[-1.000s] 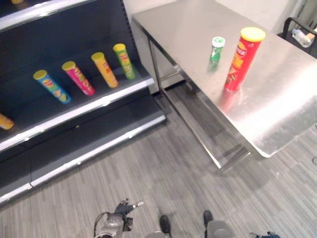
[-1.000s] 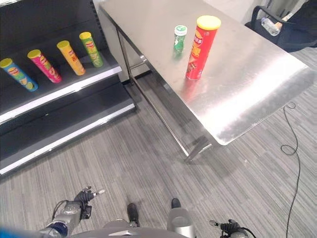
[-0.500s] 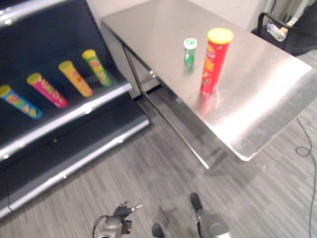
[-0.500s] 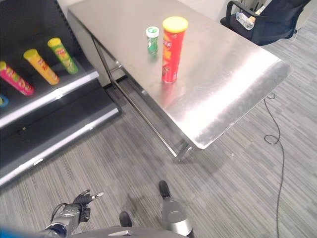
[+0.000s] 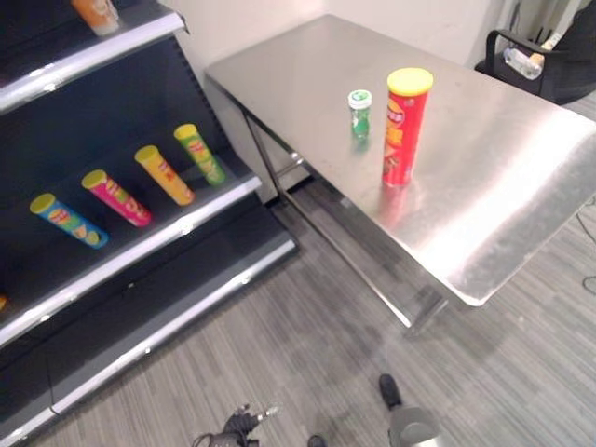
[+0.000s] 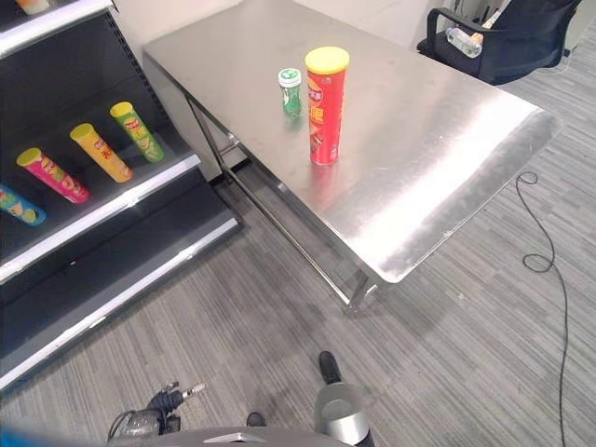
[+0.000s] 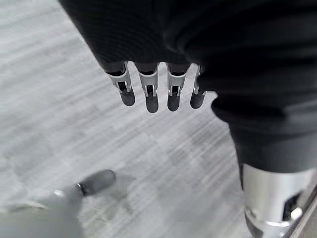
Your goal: Put the goods on the table back onto the shelves and tidy them up.
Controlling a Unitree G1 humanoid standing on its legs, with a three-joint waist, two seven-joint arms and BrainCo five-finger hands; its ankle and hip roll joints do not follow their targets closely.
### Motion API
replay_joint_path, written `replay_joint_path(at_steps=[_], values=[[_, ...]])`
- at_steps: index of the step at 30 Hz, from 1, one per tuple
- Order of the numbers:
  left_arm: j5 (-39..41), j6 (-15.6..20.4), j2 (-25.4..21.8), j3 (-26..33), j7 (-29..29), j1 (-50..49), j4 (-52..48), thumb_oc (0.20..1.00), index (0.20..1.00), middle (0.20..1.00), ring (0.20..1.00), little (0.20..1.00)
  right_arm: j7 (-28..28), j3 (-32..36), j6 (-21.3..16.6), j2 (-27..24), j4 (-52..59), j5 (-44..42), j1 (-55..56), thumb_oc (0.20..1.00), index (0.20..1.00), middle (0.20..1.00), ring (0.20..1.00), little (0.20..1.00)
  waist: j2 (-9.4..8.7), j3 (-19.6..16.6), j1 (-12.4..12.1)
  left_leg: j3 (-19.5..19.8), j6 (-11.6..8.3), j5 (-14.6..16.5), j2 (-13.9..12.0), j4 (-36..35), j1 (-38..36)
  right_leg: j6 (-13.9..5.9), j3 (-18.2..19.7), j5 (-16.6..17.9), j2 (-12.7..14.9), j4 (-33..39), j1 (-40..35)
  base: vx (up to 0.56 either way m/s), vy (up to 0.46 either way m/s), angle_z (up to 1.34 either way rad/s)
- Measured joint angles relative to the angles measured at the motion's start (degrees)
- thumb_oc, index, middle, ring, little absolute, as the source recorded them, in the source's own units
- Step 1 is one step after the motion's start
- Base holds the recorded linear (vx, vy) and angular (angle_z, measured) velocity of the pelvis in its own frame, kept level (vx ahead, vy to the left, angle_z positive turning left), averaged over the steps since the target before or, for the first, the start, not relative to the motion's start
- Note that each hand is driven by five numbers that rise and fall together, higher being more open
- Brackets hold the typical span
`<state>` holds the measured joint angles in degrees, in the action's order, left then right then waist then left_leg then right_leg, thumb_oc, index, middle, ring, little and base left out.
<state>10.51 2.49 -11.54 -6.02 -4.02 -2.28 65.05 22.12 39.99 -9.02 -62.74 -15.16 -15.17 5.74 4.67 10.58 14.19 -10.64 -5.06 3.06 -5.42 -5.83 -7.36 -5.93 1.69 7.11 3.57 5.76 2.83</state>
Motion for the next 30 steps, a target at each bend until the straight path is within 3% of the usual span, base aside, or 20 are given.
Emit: replay_joint_path(at_steps=[3, 5, 12, 15, 16, 19, 24, 27, 30], values=[[-0.2, 0.1, 0.1, -0.8, 0.6, 0.1, -0.2, 1.000, 1.000, 1.000, 1.000, 1.000, -2.9, -3.6, -2.0, -3.7, 0.0, -0.8, -5.5, 1.000, 1.000, 1.000, 1.000, 1.000, -0.56, -0.9, -2.3, 0.7, 0.29, -0.2, 0.2, 0.0, 0.1, -0.07, -1.2, -0.1, 0.4, 0.0, -0.4, 0.01, -0.083, 0.17], [-0.2, 0.0, 0.2, -1.8, 1.0, -0.2, 0.0, 1.000, 1.000, 1.000, 1.000, 1.000, -5.1, -9.7, -2.1, -4.7, 0.6, -1.4, -11.7, 1.000, 1.000, 1.000, 1.000, 1.000, -0.81, -1.4, -2.2, 1.1, 0.36, -0.3, 0.2, 0.0, -0.2, -0.07, -1.5, -0.1, 0.4, 0.0, -0.8, 0.01, -0.047, 0.10], [-0.2, 0.0, 0.2, -2.5, 1.9, -0.8, -0.2, 1.000, 1.000, 1.000, 1.000, 1.000, -12.9, -30.7, -1.3, -8.0, 5.9, 1.9, -22.7, 1.000, 1.000, 1.000, 1.000, 1.000, -1.16, -2.1, -6.6, 3.7, 0.72, -0.7, 0.3, 0.0, -0.7, -0.21, -4.4, -0.8, 1.1, 0.2, -3.0, -0.01, -0.075, 0.21], [0.0, 0.0, 0.4, -4.4, 2.0, -1.3, -0.3, 1.000, 1.000, 1.000, 1.000, 1.000, -15.0, -49.9, -0.2, -8.0, -0.9, 3.1, -41.1, 1.000, 1.000, 1.000, 1.000, 1.000, -1.01, -2.2, -7.9, 5.7, 0.77, -1.4, 0.4, 0.1, -0.7, -0.21, -6.2, -0.8, 1.5, 0.2, -4.1, -0.01, -0.082, 0.30], [0.0, 0.0, 0.4, -4.3, 2.0, -0.7, -0.9, 1.000, 1.000, 1.000, 1.000, 1.000, -15.6, -51.9, 0.0, -8.1, -2.0, 3.0, -43.0, 1.000, 1.000, 1.000, 1.000, 1.000, -1.05, -2.2, -9.7, 6.4, 0.76, -1.5, 0.3, 0.2, -0.6, -0.14, -6.8, -0.9, 1.5, 0.2, -4.3, -0.01, -0.091, 0.47], [0.6, 0.0, 0.3, -4.3, 2.0, -1.7, -1.1, 1.000, 1.000, 1.000, 1.000, 1.000, -18.1, -54.4, 0.2, -8.3, -5.5, 0.8, -45.5, 1.000, 1.000, 1.000, 1.000, 1.000, -1.31, -2.0, -11.3, 8.0, 0.66, -1.9, 0.4, 0.3, 0.2, -0.09, -8.7, -1.0, 1.7, 0.0, -4.6, 0.00, -0.076, 0.32], [0.7, 0.0, 0.0, -3.7, 2.0, -1.8, -0.2, 1.000, 1.000, 1.000, 1.000, 1.000, -22.9, -61.6, 1.4, -12.3, -15.6, -2.9, -51.7, 1.000, 1.000, 1.000, 1.000, 1.000, -2.30, -1.5, -11.2, 9.5, 0.48, -2.1, 0.6, 0.3, 0.2, -0.06, -10.3, -1.2, 1.9, 0.2, -5.3, 0.01, -0.043, 0.16], [2.0, 0.2, 0.1, -3.4, 1.9, -1.6, 0.4, 1.000, 1.000, 1.000, 1.000, 1.000, -24.3, -71.2, 2.5, -15.4, -20.5, -2.5, -59.4, 1.000, 1.000, 1.000, 1.000, 1.000, -2.80, -1.2, -10.6, 9.8, 0.42, -2.1, 0.6, 0.1, 0.1, -0.15, -10.6, -1.3, 2.0, 0.2, -5.6, 0.01, -0.047, 0.03], [2.9, 0.6, 0.0, -2.5, 1.9, -1.5, 0.7, 1.000, 1.000, 1.000, 1.000, 1.000, -24.7, -71.6, 2.6, -16.1, -20.7, -2.0, -59.7, 1.000, 1.000, 1.000, 1.000, 1.000, -2.96, -1.1, -10.1, 9.9, 0.33, -2.1, 0.4, 0.1, 0.0, -0.08, -10.8, -1.4, 2.0, 0.2, -5.9, 0.00, -0.026, 0.02]])
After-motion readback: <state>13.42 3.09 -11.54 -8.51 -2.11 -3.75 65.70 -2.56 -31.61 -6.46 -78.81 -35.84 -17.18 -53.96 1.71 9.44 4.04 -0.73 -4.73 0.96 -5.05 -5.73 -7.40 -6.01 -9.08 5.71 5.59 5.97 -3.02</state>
